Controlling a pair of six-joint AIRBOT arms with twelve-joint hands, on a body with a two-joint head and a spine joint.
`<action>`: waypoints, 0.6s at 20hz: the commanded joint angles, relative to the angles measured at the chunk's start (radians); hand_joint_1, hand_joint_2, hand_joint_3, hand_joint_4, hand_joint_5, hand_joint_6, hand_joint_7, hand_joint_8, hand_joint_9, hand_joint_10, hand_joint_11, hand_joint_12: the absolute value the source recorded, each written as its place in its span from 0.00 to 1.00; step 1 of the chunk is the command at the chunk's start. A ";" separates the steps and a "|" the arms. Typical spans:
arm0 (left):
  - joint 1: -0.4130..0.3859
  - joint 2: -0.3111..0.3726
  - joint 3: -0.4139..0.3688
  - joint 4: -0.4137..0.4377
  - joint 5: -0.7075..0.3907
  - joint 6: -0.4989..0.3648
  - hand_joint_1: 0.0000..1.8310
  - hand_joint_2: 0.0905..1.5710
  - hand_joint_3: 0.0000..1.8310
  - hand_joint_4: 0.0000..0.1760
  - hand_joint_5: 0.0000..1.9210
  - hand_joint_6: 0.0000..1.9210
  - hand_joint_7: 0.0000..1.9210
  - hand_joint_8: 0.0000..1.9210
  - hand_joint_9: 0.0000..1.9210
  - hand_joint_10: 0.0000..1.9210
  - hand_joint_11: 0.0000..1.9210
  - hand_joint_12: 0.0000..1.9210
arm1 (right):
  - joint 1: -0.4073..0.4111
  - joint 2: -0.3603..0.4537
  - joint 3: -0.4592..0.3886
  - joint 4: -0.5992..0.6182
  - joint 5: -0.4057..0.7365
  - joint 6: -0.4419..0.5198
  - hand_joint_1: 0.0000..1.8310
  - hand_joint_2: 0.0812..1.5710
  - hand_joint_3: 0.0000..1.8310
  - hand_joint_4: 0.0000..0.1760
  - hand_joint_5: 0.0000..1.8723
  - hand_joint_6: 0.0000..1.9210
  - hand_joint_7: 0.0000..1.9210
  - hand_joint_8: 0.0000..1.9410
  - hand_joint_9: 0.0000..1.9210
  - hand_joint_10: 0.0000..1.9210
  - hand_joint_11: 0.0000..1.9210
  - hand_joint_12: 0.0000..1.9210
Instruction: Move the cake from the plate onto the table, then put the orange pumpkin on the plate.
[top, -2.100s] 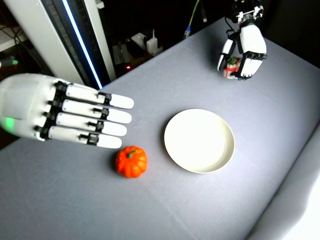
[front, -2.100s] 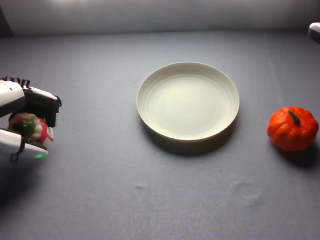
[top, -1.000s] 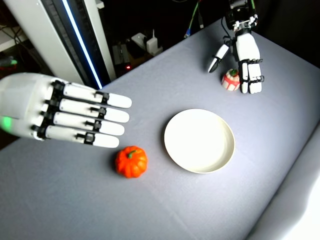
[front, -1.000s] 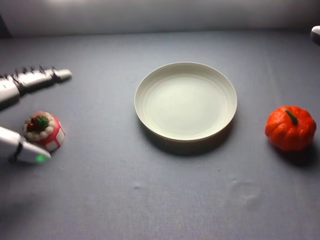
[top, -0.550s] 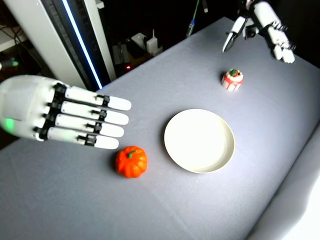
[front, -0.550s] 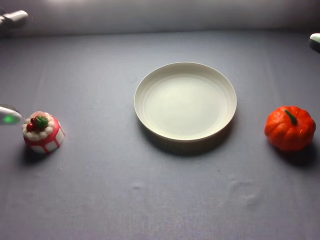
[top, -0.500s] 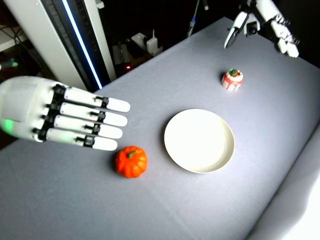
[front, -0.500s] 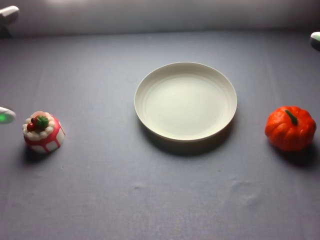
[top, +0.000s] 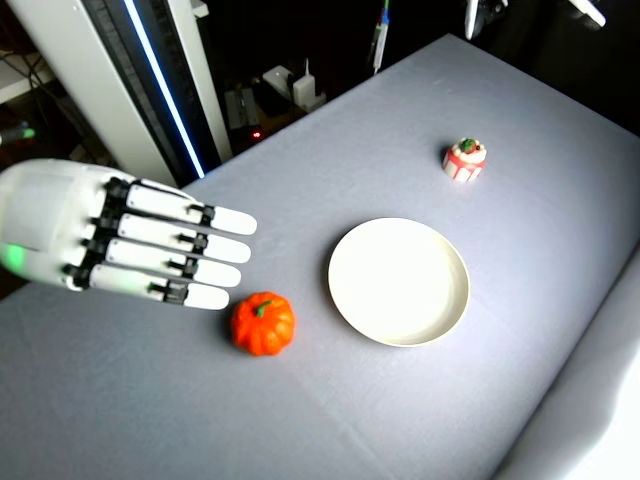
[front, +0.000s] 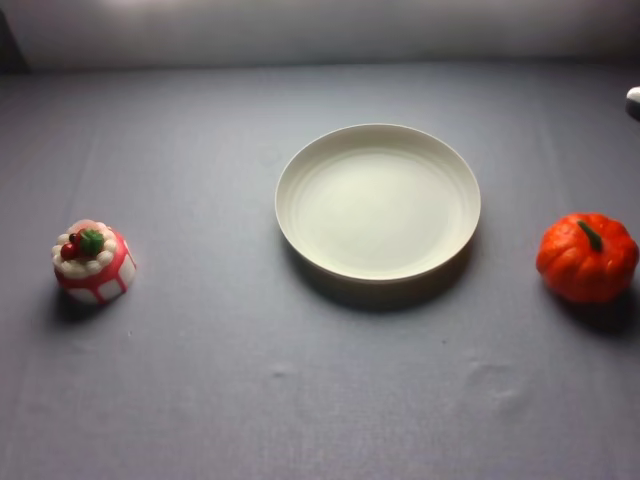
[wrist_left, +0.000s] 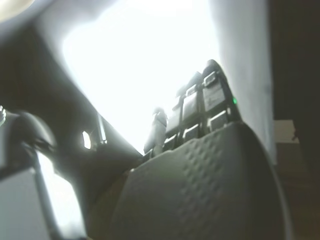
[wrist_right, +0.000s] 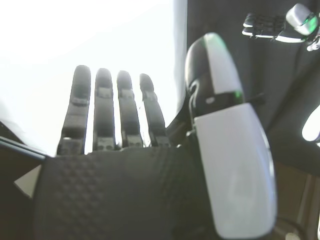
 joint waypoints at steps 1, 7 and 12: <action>-0.004 0.003 0.010 -0.055 -0.114 -0.003 0.48 0.50 0.00 1.00 0.00 0.00 0.00 0.00 0.00 0.00 0.00 0.00 | 0.004 0.007 0.015 0.018 0.068 0.005 0.49 0.69 0.00 0.00 0.11 0.00 0.09 0.00 0.08 0.00 0.00 0.31; -0.004 0.000 0.016 -0.052 -0.114 -0.003 0.53 0.44 0.00 1.00 0.00 0.00 0.00 0.00 0.00 0.00 0.00 0.00 | 0.158 -0.085 0.143 -0.047 -0.247 0.005 0.52 0.65 0.00 0.00 0.13 0.00 0.11 0.00 0.10 0.00 0.00 0.35; -0.005 -0.003 0.021 -0.039 -0.114 -0.003 0.52 0.47 0.00 1.00 0.00 0.00 0.00 0.00 0.00 0.00 0.00 0.00 | 0.269 -0.190 0.247 -0.116 -0.434 0.018 0.50 0.65 0.00 0.04 0.13 0.00 0.12 0.00 0.09 0.00 0.00 0.34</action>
